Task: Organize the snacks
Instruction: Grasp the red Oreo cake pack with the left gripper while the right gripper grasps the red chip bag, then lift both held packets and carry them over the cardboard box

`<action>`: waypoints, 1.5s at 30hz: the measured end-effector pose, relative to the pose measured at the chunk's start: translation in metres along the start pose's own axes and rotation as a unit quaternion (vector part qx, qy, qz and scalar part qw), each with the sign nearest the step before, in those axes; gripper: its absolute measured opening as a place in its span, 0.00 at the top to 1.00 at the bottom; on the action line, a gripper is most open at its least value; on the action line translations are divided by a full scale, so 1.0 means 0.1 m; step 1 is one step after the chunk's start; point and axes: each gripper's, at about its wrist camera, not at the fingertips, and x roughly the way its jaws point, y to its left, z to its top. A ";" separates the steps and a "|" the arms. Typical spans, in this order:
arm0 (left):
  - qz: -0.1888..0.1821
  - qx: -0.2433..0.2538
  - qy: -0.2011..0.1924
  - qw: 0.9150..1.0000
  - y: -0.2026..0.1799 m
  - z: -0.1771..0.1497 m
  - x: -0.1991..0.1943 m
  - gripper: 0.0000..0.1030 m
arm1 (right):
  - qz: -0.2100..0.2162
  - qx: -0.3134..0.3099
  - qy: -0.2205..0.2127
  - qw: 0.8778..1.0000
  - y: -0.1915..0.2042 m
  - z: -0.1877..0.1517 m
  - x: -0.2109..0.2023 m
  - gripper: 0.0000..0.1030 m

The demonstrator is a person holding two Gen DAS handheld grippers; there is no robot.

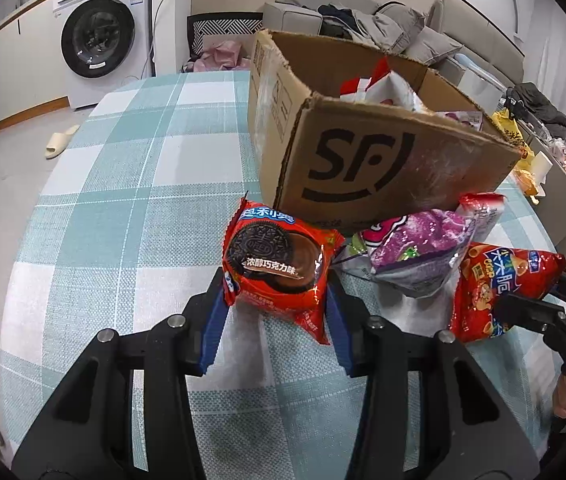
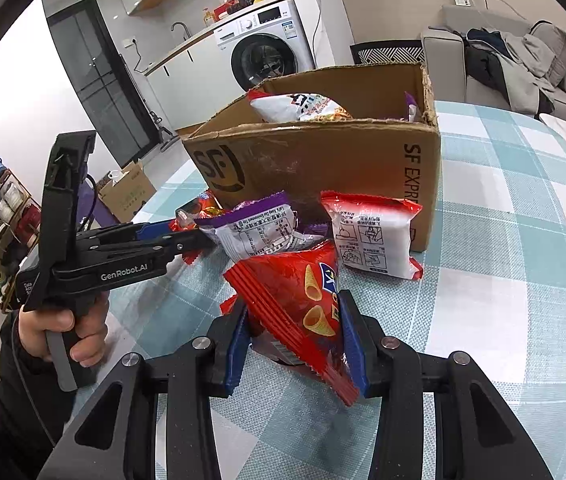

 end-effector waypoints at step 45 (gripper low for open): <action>-0.021 0.003 -0.113 0.993 -0.24 0.18 -1.06 0.59 | 0.000 0.005 -0.092 0.996 -0.06 0.19 -0.62 0.59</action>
